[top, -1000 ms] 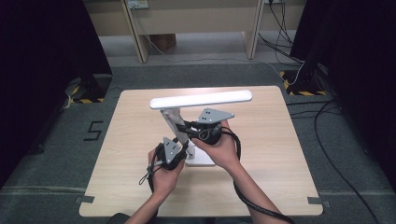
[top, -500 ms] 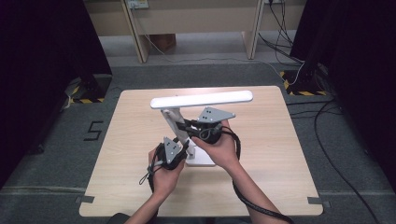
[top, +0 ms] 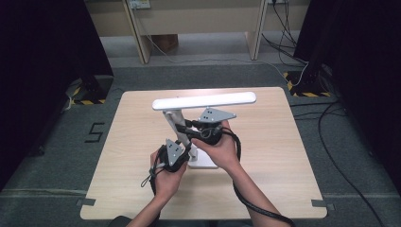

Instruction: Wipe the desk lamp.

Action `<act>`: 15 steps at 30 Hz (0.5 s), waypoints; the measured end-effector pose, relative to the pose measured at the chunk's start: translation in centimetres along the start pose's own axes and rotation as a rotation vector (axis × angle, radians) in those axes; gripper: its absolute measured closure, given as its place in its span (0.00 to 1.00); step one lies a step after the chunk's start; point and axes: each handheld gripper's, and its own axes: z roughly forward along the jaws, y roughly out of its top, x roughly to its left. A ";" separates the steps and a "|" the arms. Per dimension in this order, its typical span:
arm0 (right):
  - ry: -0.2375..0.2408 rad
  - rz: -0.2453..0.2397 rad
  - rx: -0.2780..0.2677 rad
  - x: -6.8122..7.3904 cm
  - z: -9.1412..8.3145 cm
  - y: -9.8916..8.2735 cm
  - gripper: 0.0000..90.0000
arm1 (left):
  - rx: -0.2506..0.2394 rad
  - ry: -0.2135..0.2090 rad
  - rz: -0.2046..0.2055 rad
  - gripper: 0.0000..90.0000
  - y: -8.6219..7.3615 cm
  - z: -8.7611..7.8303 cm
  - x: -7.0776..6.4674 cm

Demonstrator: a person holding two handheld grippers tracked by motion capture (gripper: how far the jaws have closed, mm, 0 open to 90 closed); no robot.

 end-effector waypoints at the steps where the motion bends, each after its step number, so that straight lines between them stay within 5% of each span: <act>1: 0.001 0.001 -0.005 0.0 0.1 0.0 0.79 | 0.000 0.000 0.000 0.67 0.0 0.0 0.0; 9: -0.009 0.017 -0.046 0.2 0.2 0.0 0.76 | 0.000 -0.001 0.000 0.67 0.0 0.0 0.0; 15: -0.015 0.012 -0.066 0.3 -0.1 0.0 0.87 | 0.002 -0.002 0.003 0.67 0.0 0.0 0.0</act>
